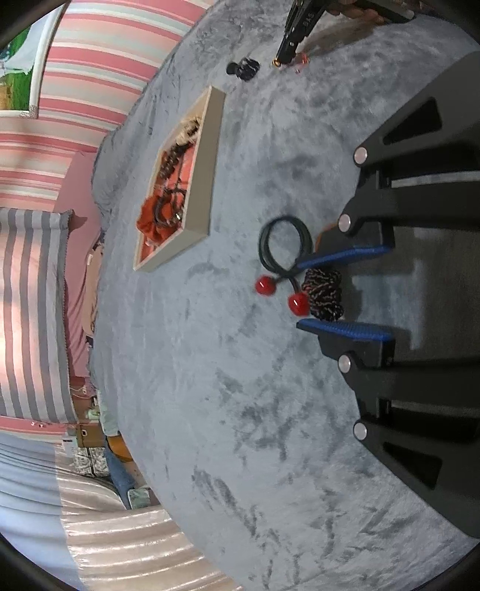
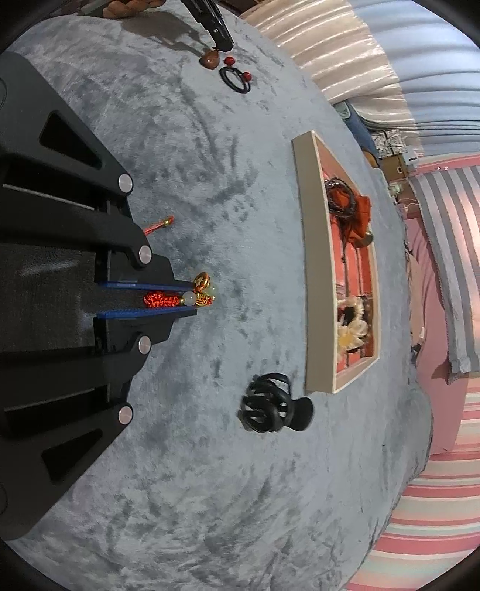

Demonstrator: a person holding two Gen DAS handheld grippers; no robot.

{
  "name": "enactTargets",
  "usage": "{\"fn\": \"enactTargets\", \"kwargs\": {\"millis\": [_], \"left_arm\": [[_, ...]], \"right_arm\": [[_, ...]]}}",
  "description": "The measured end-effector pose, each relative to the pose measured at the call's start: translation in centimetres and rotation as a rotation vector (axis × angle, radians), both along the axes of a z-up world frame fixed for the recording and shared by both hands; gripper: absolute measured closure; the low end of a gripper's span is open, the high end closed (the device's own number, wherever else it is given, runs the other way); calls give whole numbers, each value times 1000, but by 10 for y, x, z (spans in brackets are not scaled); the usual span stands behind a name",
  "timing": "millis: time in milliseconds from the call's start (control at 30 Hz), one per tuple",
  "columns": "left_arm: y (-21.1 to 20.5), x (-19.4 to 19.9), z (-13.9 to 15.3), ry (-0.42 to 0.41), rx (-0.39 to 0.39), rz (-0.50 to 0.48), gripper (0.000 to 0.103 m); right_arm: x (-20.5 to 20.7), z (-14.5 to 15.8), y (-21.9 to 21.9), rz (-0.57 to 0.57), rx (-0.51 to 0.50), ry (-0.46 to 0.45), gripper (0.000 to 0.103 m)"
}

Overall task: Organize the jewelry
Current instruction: 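Carry the hair tie and tassel charm over the tray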

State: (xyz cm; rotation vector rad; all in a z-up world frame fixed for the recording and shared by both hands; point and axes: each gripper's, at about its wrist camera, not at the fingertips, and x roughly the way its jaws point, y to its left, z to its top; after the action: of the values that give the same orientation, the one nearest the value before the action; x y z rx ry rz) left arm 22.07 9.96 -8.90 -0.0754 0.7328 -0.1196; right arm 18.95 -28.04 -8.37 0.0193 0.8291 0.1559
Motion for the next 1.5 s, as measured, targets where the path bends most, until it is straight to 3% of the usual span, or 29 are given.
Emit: {"fn": "enactTargets", "kwargs": {"millis": [433,867,1067,1300,1500], "left_arm": [[-46,30,53,-87,-16,-67,75],[-121,113,104,-154,-29,-119,75],[-140,158,97,-127,-32,-97,75],[-150,201,63,-69,17,-49,75],[-145,236,37,-9,8,-18,75]], "right_arm": [[24,39,-4,11,12,-82,94],[96,99,-9,21,3,-180,94],[136,97,-2,17,-5,-181,94],[178,80,2,0,-34,-160,94],[202,61,1,-8,-67,-129,94]]}}
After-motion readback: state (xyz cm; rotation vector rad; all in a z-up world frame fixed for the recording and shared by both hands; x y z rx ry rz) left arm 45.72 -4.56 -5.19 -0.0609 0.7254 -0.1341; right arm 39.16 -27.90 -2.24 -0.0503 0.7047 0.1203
